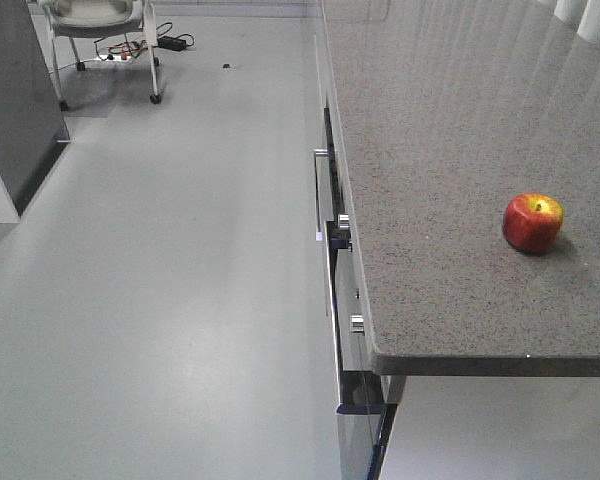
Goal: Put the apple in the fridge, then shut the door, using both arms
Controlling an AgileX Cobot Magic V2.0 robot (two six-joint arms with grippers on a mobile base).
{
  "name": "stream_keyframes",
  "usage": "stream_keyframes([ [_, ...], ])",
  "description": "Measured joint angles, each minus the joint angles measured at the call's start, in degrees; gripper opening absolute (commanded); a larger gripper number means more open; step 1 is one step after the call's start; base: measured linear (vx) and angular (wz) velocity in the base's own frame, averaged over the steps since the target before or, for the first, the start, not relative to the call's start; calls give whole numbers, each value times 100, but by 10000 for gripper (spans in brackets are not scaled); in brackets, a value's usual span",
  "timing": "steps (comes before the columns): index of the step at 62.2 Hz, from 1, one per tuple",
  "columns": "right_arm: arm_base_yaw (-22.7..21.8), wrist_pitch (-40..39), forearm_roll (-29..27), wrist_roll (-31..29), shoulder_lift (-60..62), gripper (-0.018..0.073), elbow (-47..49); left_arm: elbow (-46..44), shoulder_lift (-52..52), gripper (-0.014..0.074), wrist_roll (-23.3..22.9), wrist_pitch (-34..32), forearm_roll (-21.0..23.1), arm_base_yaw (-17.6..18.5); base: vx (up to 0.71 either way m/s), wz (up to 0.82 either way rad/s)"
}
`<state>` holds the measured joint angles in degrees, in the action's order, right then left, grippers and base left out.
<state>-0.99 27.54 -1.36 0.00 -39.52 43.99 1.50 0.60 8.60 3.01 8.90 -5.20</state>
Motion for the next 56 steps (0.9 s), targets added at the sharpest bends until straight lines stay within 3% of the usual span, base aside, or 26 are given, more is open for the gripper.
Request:
stream_keyframes([
  [16, 0, 517, 53, 0, -1484, 631, 1547, 0, 0, -6, 0, 0, 0, 0, 0, 0],
  [33, -2, 1781, 192, 0, -3461, 623, 3839, 0, 0, -6, 0, 0, 0, 0, 0, 0],
  [43, -254, 2482, 136, -32, -4689, 618, 5025, 0, 0, -6, 0, 0, 0, 0, 0, 0],
  [56, -711, 3212, -640, -691, -6023, 613, 5956, 0, 0, -6, 0, 0, 0, 0, 0, 0],
])
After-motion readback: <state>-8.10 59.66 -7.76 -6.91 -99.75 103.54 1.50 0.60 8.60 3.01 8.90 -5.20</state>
